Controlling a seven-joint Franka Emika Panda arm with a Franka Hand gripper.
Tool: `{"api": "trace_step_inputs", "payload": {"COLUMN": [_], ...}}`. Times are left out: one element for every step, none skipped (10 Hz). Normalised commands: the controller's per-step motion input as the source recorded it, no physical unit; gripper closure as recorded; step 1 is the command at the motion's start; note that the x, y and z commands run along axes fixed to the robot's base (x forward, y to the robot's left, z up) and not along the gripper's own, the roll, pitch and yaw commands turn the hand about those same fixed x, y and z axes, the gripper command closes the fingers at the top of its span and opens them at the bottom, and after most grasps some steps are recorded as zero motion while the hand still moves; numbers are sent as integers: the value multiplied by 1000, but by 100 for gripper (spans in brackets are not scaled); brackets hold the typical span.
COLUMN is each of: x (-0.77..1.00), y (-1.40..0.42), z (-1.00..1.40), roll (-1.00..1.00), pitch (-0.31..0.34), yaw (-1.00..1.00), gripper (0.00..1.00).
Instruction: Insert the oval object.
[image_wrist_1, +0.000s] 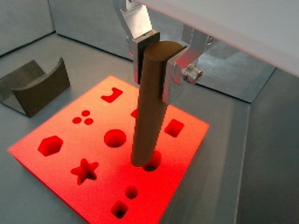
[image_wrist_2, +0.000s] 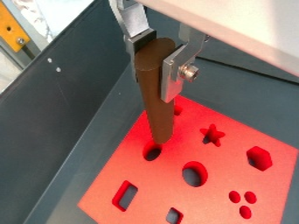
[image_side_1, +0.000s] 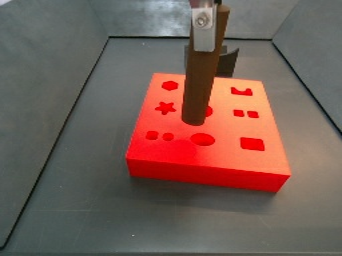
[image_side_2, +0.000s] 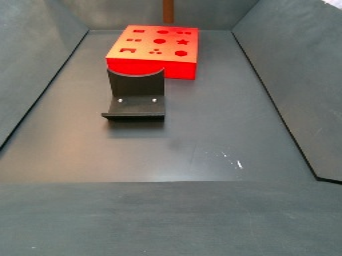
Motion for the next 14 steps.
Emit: {"api": "trace_step_inputs", "payload": {"x": [157, 174, 414, 531, 0, 369, 611, -60, 0, 0, 0, 11, 54, 154], "y": [-123, -209, -300, 0, 209, 214, 83, 0, -3, -131, -126, -197, -17, 0], "z": [0, 3, 20, 0, -26, -226, -186, -11, -120, -257, -311, -363, -237, -280], "roll": [-60, 0, 26, 0, 87, 53, 11, 0, 0, 0, 34, 66, 69, 63], "pitch": [-94, -84, -34, 0, 0, 0, 19, 0, -3, -49, -27, -21, 0, 0], "yaw": [0, 9, 97, 14, 94, 274, 317, 31, 66, 89, 117, 94, 80, 74], "gripper": [100, 100, 100, 100, 100, 100, 100, 100, 100, 100, 100, 100, 100, 100]}}
